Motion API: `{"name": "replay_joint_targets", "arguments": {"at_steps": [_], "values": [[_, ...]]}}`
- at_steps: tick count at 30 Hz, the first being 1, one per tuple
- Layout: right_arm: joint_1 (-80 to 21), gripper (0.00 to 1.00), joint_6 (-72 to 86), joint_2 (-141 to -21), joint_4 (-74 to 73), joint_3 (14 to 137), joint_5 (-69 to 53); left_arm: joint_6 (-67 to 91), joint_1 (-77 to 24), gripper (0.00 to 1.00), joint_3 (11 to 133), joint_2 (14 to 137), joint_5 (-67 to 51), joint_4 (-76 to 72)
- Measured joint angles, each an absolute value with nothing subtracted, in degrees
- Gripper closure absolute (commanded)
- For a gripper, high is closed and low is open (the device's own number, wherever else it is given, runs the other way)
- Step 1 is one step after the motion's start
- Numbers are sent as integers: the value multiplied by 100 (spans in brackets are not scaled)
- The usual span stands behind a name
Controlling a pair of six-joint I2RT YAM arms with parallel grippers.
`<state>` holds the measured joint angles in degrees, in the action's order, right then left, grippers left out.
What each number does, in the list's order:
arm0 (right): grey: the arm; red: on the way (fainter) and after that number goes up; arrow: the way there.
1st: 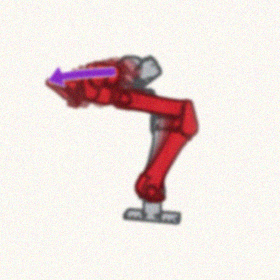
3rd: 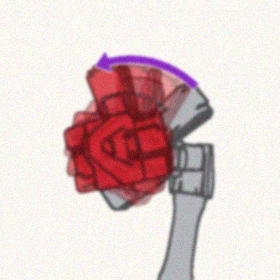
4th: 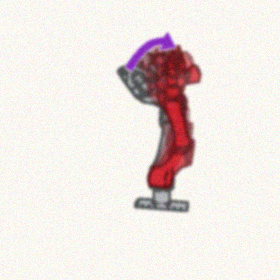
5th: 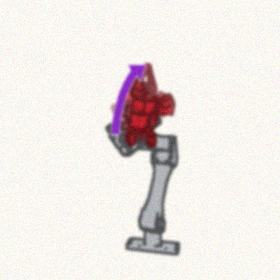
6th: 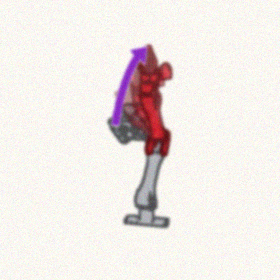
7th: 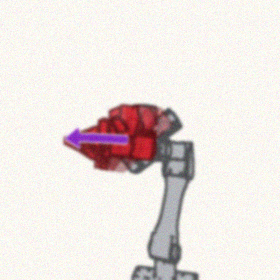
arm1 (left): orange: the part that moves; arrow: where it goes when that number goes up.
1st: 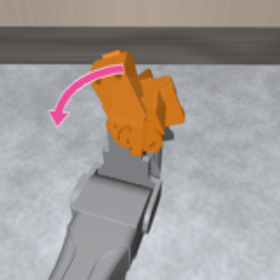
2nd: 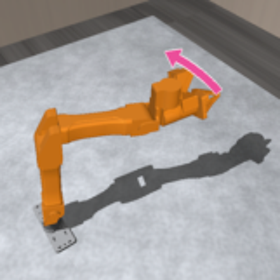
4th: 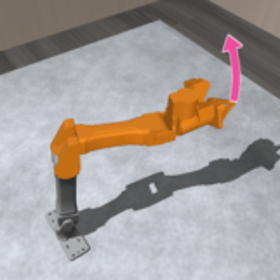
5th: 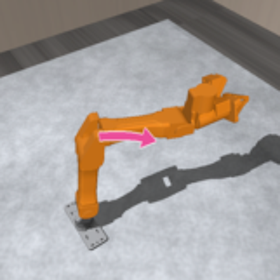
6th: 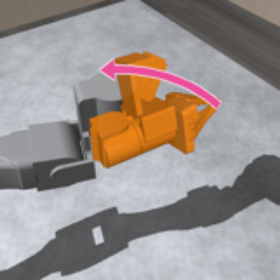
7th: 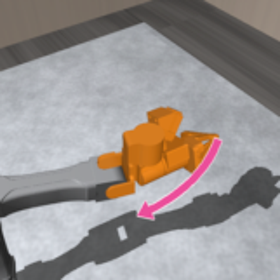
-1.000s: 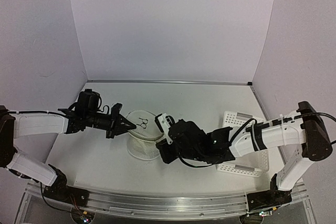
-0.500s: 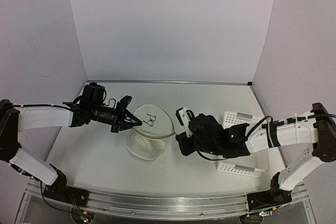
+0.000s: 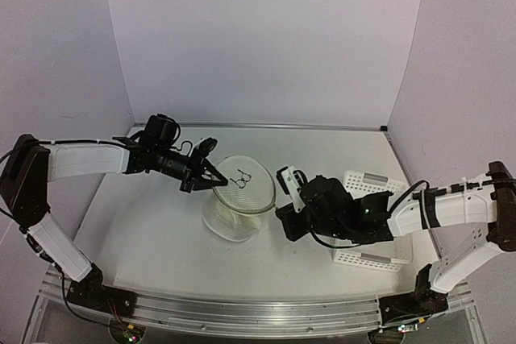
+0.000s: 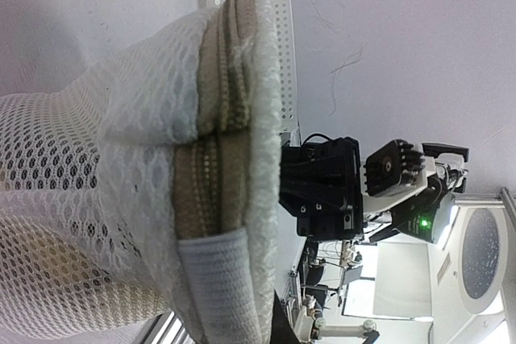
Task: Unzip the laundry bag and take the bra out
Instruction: Unzip the zipper of the laundry bag.
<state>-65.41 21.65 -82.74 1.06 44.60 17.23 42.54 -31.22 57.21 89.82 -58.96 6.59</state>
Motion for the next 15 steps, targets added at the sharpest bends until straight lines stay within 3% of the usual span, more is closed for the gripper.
{"name": "replay_joint_targets", "arguments": {"at_steps": [15], "values": [[-7133,100,2770,-8774,75,5170,1828,3288,-2818,83,7494,10230,-5808,1879]]}}
